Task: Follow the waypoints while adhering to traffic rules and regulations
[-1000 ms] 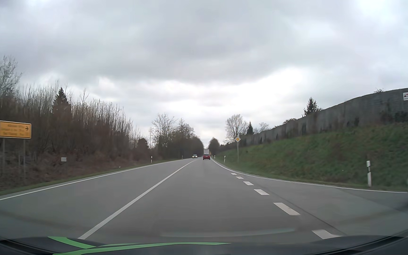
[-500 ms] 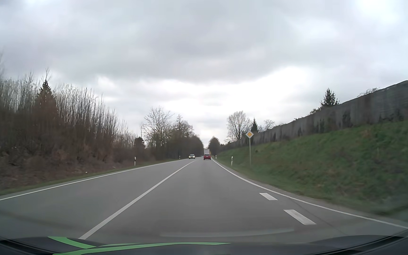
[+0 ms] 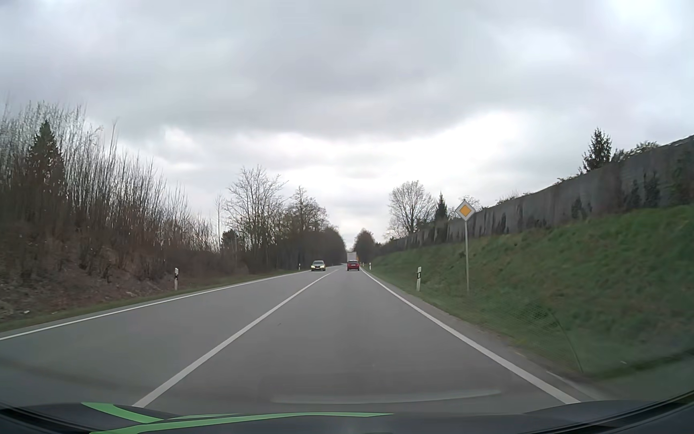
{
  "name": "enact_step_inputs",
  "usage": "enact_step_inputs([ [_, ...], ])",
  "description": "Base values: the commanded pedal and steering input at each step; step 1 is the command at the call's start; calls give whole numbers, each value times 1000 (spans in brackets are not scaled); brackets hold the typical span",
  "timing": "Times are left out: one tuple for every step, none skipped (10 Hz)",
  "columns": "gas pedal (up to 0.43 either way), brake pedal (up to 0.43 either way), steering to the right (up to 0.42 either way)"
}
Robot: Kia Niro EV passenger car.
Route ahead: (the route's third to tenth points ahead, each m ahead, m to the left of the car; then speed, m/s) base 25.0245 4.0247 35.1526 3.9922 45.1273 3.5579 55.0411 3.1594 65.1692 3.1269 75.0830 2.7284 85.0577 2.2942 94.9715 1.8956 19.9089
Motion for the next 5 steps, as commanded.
enact_step_inputs([
  [189,0,0],
  [189,0,0],
  [189,0,0],
  [189,0,0],
  [189,0,0],
])
